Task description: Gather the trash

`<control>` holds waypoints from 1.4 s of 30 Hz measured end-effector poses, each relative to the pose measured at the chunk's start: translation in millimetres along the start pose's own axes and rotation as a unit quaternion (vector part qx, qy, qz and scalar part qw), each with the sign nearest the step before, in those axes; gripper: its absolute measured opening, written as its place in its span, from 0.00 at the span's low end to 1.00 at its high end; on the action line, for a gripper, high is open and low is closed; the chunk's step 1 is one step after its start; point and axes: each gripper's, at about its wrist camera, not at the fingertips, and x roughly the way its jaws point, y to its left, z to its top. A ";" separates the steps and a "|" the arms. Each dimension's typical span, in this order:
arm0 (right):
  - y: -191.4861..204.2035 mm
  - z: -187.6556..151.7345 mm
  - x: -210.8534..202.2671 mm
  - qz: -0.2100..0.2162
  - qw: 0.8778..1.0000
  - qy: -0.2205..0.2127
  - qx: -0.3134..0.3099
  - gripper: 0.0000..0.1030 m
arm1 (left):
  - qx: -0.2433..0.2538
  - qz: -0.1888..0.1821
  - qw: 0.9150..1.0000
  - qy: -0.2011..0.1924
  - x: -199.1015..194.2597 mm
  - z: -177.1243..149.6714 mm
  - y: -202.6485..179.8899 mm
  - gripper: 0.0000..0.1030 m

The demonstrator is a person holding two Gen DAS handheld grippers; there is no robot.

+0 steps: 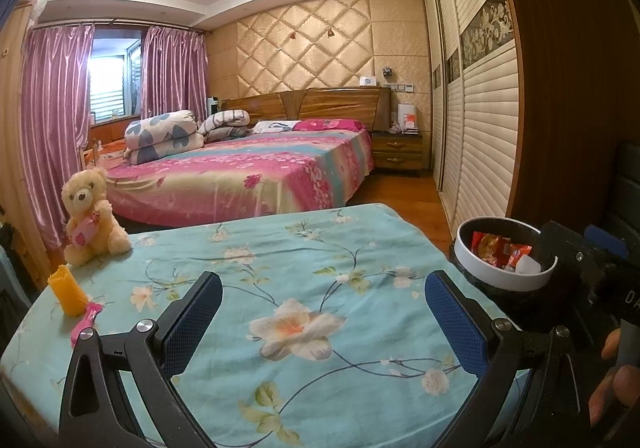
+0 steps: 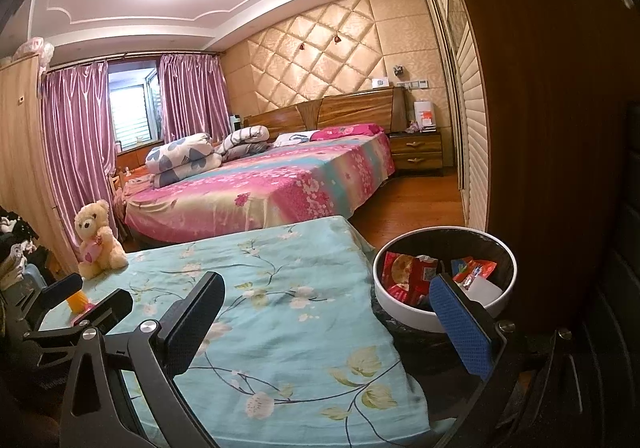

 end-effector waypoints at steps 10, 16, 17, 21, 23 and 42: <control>0.2 0.0 0.6 0.001 1.000 0.000 0.000 1.00 | -0.002 -0.003 1.000 0.003 0.5 -1.8 1.9 0.99; 4.3 1.8 0.2 0.003 1.000 0.002 0.001 1.00 | -0.003 -0.005 1.000 0.004 0.9 -1.4 3.5 0.99; 4.3 1.7 0.2 0.002 1.000 0.003 0.000 1.00 | -0.004 -0.004 1.000 0.003 0.7 -1.3 3.7 0.99; 4.5 1.5 0.0 0.002 1.000 0.003 -0.002 1.00 | -0.004 -0.005 1.000 0.005 0.9 -1.4 3.9 0.99; 3.7 0.8 0.1 0.003 1.000 0.004 -0.002 1.00 | -0.004 -0.005 1.000 0.005 0.7 -1.2 4.5 0.99; 1.6 0.0 1.1 0.005 1.000 0.004 -0.001 1.00 | -0.003 -0.006 1.000 0.009 2.6 -1.1 6.8 0.99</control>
